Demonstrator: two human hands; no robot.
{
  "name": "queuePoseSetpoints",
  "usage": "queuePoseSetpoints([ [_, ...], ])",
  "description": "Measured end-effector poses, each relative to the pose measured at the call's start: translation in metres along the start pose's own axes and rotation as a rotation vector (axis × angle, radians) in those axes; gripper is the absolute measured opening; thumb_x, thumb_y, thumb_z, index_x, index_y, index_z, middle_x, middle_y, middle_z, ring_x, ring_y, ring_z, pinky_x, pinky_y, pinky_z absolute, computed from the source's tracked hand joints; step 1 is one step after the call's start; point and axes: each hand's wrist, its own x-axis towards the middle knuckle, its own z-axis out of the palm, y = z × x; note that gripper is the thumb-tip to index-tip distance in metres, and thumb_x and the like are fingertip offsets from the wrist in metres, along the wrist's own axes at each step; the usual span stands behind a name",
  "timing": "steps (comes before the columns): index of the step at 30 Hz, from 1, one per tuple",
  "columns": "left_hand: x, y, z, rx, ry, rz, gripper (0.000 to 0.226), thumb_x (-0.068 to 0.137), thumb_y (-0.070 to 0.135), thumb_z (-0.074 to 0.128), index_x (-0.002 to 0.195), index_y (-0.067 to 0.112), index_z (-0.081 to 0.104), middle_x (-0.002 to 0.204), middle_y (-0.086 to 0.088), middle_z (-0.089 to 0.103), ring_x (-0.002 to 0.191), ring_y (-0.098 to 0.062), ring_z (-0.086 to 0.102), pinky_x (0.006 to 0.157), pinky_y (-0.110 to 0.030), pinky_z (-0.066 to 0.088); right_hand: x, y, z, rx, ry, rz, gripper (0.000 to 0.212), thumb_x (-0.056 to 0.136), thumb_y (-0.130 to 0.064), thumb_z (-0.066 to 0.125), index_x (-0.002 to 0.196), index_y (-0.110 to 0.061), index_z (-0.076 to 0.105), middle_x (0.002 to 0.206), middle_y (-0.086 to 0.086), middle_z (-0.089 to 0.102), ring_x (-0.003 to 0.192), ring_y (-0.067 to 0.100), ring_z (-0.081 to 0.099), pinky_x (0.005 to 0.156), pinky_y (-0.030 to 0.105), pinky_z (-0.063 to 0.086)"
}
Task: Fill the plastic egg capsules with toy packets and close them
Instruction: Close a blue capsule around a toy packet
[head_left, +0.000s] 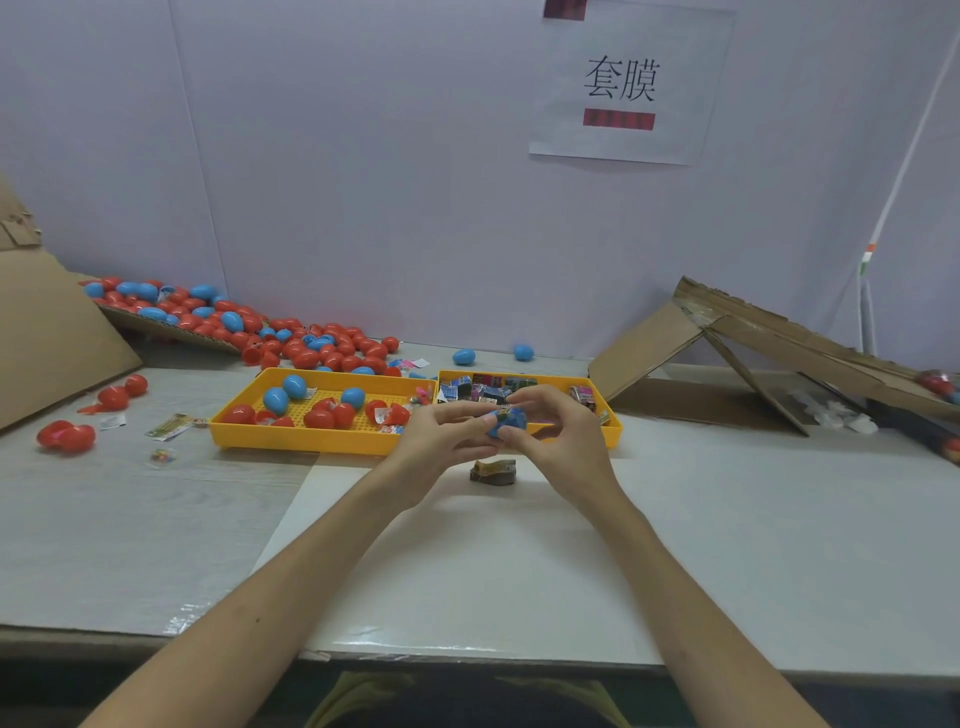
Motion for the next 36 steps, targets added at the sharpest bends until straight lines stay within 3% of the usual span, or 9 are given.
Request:
queuePoseSetpoints([
  [6,0.001,0.0,0.001,-0.037,-0.05,-0.044,0.024,0.094,0.015,0.069,0.118,0.012,0.07,0.111,-0.014,0.076,0.102,-0.032,0.074,0.081,-0.031,0.062,-0.002,0.002,0.002,-0.029,0.015,-0.041,0.043,0.078,-0.018,0.086,0.115,-0.027,0.065,0.099,-0.009,0.072,0.096,0.002,0.067,0.077,0.02,0.057],
  [9,-0.002,0.001,0.005,-0.075,-0.082,-0.054,0.045,0.082,0.03,0.075,0.123,0.013,0.066,0.115,-0.015,0.074,0.106,-0.032,0.073,0.088,-0.036,0.061,-0.004,0.0,0.005,-0.074,0.007,-0.099,0.05,0.078,-0.014,0.085,0.119,-0.032,0.061,0.099,-0.017,0.068,0.097,-0.003,0.064,0.073,0.012,0.051],
  [14,-0.003,0.003,0.004,-0.124,-0.096,-0.076,0.049,0.083,0.026,0.075,0.128,0.01,0.062,0.118,-0.017,0.073,0.111,-0.031,0.071,0.094,-0.039,0.059,-0.005,-0.003,0.011,-0.062,0.019,-0.172,0.05,0.079,-0.012,0.081,0.121,-0.031,0.062,0.098,-0.02,0.068,0.096,-0.002,0.066,0.071,0.006,0.045],
  [21,-0.004,0.006,0.0,-0.244,-0.243,-0.156,0.041,0.098,0.033,0.06,0.134,0.013,0.058,0.13,-0.017,0.068,0.116,-0.024,0.067,0.098,-0.033,0.055,-0.003,-0.003,0.009,0.098,0.032,-0.028,0.03,0.08,-0.019,0.084,0.102,-0.036,0.071,0.095,-0.021,0.073,0.09,0.003,0.067,0.072,0.012,0.05],
  [28,-0.003,0.004,-0.005,-0.449,-0.291,-0.231,0.04,0.101,0.022,0.058,0.135,0.002,0.055,0.134,-0.024,0.063,0.127,-0.033,0.062,0.096,-0.035,0.056,-0.002,-0.004,0.007,0.161,0.018,0.019,0.027,0.079,-0.022,0.085,0.1,-0.033,0.074,0.093,-0.016,0.075,0.088,0.004,0.07,0.071,0.017,0.054],
  [36,-0.006,0.007,-0.004,-0.383,-0.284,-0.166,0.041,0.101,0.028,0.059,0.134,0.002,0.057,0.133,-0.018,0.066,0.128,-0.027,0.061,0.097,-0.03,0.055,0.0,-0.005,0.004,0.22,-0.01,0.078,0.027,0.079,-0.024,0.085,0.102,-0.03,0.073,0.098,-0.011,0.075,0.095,0.007,0.069,0.074,0.024,0.055],
])
